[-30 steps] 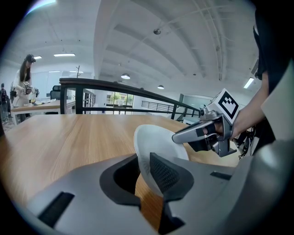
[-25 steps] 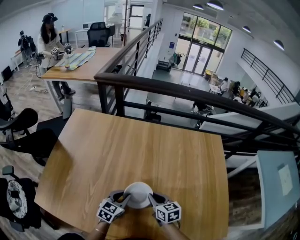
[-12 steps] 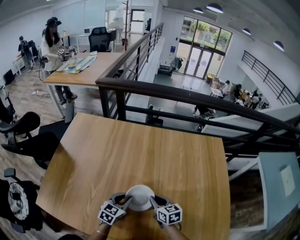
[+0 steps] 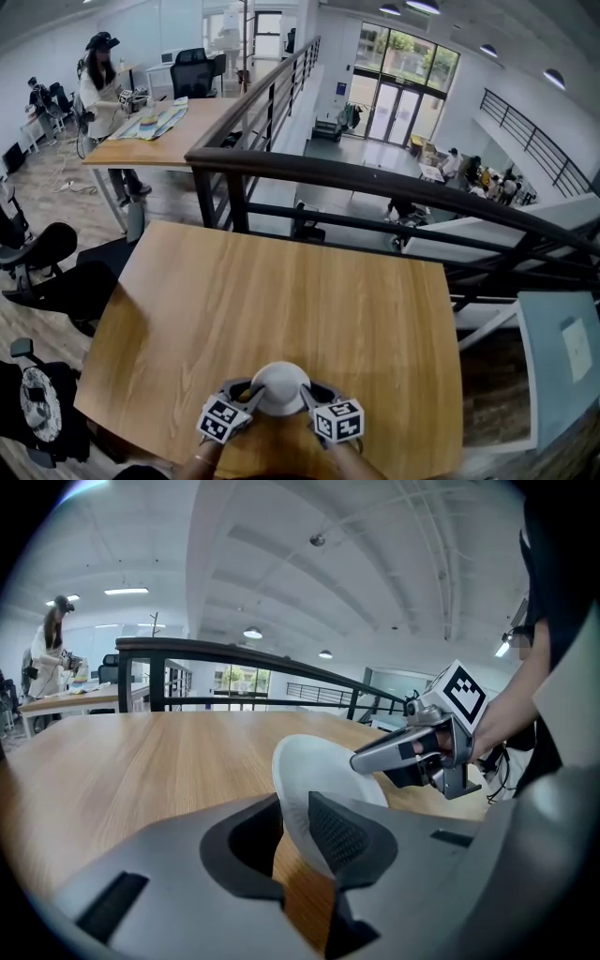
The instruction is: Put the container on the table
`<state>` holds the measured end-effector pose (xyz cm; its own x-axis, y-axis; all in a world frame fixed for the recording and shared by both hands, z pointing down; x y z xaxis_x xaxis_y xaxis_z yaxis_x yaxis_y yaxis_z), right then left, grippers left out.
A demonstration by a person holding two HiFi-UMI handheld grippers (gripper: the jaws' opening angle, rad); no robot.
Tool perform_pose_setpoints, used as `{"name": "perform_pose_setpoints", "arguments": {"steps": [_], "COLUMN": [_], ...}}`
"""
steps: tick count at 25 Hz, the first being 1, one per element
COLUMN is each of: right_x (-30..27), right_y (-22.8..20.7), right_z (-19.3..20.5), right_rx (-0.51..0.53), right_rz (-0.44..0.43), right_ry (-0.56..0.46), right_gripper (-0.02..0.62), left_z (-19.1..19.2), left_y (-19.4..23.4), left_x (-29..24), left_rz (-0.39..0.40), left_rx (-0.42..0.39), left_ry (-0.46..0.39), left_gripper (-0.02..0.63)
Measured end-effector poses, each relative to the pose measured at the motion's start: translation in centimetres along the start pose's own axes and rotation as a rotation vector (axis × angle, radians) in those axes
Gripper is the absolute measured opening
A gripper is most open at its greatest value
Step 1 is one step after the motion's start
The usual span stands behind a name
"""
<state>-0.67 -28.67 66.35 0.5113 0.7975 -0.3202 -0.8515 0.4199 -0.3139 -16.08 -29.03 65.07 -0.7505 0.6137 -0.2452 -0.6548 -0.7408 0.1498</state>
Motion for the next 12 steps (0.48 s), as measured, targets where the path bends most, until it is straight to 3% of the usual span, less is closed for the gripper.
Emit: {"name": "perform_pose_setpoints", "arguments": {"steps": [12], "right_x": [-0.3], "right_y": [-0.31], "right_z": [0.71], "right_rx": [-0.008], "right_rz": [0.014], "right_ry": [0.022], "right_gripper": [0.071], "left_z": [0.72], "left_y": [0.38], "left_x": [-0.46], "left_rz": [-0.007], "left_rx": [0.0], "left_ry": [0.023], "left_gripper": [0.095]}}
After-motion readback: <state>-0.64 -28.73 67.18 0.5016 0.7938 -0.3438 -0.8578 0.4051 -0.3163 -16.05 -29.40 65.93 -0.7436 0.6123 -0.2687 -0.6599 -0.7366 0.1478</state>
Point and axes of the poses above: the fingertips, and each gripper's own axes: x backward along the fingers, y to its left, z out of its underside, the point moved 4 cm from there along x, backward along the fingers, and after that the axes turned 15 degrees about -y, right-handed, at the moved point
